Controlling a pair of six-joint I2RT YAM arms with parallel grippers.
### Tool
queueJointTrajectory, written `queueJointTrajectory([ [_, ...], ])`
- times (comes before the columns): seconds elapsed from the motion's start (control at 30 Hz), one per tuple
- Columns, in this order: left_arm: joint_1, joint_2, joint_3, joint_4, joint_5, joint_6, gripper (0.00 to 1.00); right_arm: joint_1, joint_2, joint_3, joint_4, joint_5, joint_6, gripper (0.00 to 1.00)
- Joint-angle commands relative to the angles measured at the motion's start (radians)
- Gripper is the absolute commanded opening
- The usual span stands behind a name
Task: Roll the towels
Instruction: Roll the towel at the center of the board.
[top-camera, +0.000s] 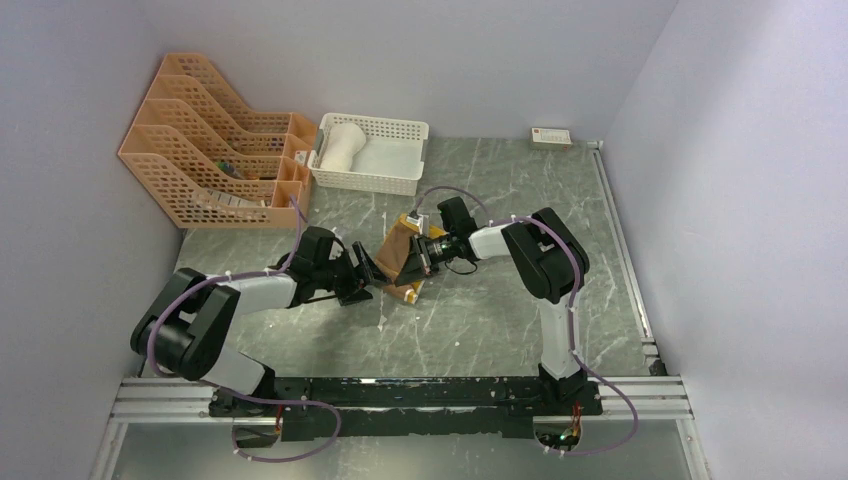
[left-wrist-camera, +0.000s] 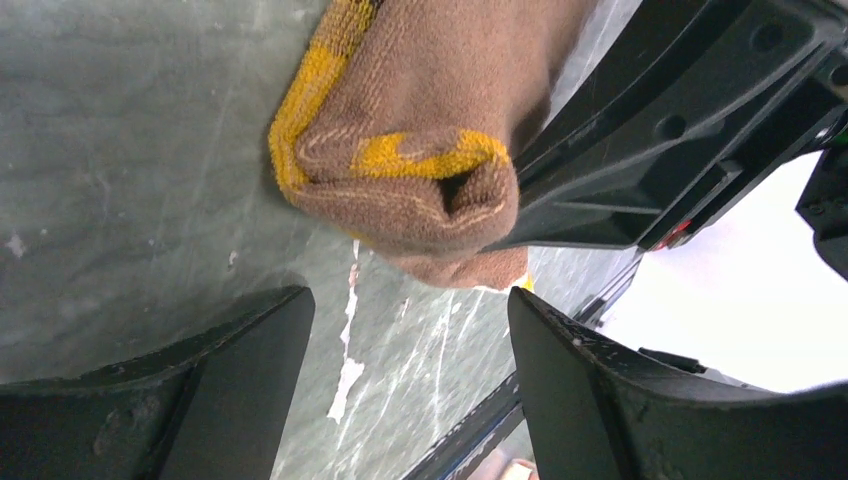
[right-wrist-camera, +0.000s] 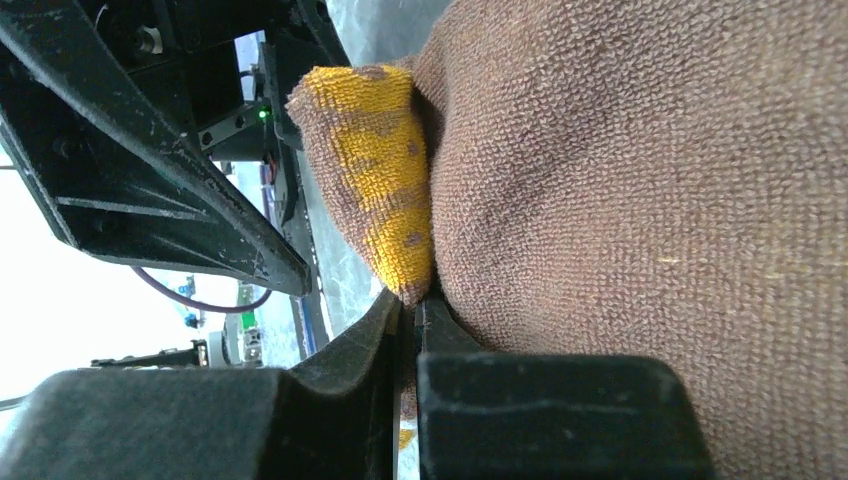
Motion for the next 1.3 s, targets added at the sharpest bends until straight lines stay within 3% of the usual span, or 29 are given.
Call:
queueJointTrajectory([
  [0.0, -0.004, 0.069, -0.049, 0.11, -0.088, -0.073, 0.83, -0.005, 0.006, -0.006, -0.022, -0.004, -0.031, 0.01],
  [0.23, -0.008, 0.149, -0.027, 0.108, -0.148, -0.054, 0.68, -0.005, 0.001, -0.007, -0.022, 0.0, -0.043, 0.03],
  [0.5, -0.009, 0.178, -0.022, 0.076, -0.266, -0.024, 0.6, -0.003, -0.006, 0.021, -0.072, 0.018, -0.071, 0.08],
  [0.57, -0.009, 0.198, -0.019, 0.091, -0.261, -0.023, 0.59, 0.005, -0.02, 0.066, -0.187, 0.106, -0.152, 0.21],
  [0.67, -0.008, 0.23, -0.011, 0.103, -0.249, -0.022, 0.58, 0.038, -0.096, 0.13, -0.365, 0.414, -0.272, 0.38],
  [0.7, -0.009, 0.241, -0.007, 0.103, -0.245, -0.022, 0.59, 0.054, -0.134, 0.138, -0.391, 0.529, -0.297, 0.59],
  [0.73, -0.009, 0.252, -0.001, 0.103, -0.238, -0.02, 0.58, 0.077, -0.18, 0.14, -0.406, 0.656, -0.322, 0.92],
  [0.77, -0.009, 0.258, 0.005, 0.102, -0.233, -0.018, 0.58, 0.103, -0.224, 0.137, -0.419, 0.775, -0.36, 0.99],
  [0.9, -0.009, 0.291, 0.021, 0.106, -0.207, -0.011, 0.58, 0.207, -0.363, 0.135, -0.494, 1.135, -0.49, 1.0],
  [1.0, -0.008, 0.321, 0.029, 0.114, -0.183, -0.007, 0.58, 0.309, -0.484, 0.042, -0.442, 1.29, -0.611, 1.0],
  [1.13, -0.006, 0.37, 0.048, 0.126, -0.141, -0.002, 0.58, 0.489, -0.602, -0.126, -0.352, 1.361, -0.741, 1.0],
  [1.27, -0.005, 0.392, 0.061, 0.125, -0.134, 0.005, 0.58, 0.528, -0.609, -0.165, -0.318, 1.336, -0.74, 0.97],
])
